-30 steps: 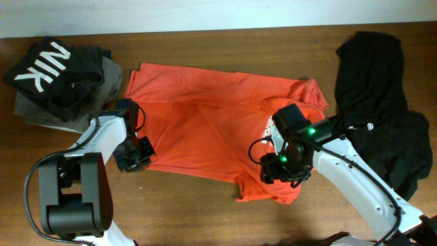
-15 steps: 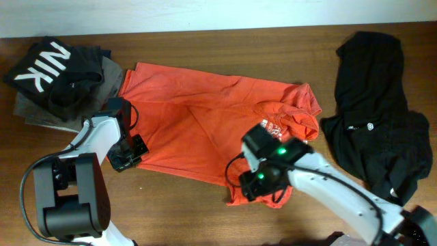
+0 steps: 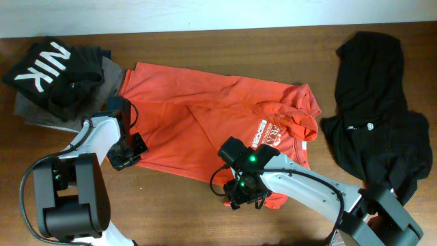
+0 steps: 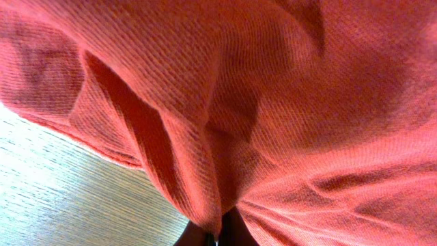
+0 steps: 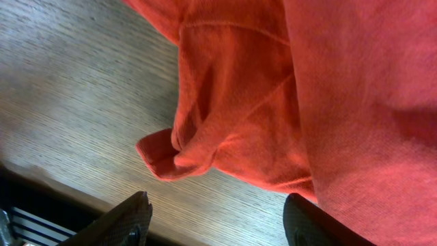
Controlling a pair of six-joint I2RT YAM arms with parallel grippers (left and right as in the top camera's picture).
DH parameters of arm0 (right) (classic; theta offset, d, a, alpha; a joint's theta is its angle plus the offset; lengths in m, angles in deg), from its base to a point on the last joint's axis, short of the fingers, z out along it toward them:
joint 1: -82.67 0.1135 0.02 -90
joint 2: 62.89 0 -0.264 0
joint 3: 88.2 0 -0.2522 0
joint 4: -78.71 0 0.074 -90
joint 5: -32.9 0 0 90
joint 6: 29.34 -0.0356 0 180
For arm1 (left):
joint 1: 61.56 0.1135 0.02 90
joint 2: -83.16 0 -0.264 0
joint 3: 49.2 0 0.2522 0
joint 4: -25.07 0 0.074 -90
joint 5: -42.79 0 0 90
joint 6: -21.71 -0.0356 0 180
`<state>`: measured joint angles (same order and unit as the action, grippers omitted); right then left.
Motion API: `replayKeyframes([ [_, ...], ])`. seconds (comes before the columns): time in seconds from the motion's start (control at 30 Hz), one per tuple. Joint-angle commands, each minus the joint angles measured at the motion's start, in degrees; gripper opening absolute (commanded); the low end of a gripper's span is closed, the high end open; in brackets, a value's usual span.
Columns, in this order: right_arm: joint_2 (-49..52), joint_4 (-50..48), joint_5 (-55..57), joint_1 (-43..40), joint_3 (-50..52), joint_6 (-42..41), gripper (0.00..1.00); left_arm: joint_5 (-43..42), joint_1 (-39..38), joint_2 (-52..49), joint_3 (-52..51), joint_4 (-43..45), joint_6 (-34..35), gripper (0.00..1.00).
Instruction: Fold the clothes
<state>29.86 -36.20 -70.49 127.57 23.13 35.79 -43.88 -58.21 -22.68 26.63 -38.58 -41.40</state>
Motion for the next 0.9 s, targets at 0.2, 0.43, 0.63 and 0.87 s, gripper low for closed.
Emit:
replayKeyframes([
  [0.2, 6.23, -1.07, 3.87, 0.42, -2.21, 0.15, 0.65, 2.10, 0.42, -0.85, -1.38, 2.64, 0.90, 0.01],
  [0.43, 11.15, 1.55, 3.13, 0.42, -5.64, 3.41, 0.44, 2.10, 0.42, -0.85, -1.38, 2.73, 0.90, 0.01],
  [0.63, 10.73, 3.10, 3.13, 0.35, -6.21, 3.13, 0.04, 2.12, 0.42, -0.85, -1.38, 2.75, 0.87, 0.01],
  [0.87, 4.57, 11.06, 3.87, -2.40, -10.12, 2.97, 0.04, 2.05, 0.46, -0.83, -0.90, 1.79, 0.02, 0.02],
])
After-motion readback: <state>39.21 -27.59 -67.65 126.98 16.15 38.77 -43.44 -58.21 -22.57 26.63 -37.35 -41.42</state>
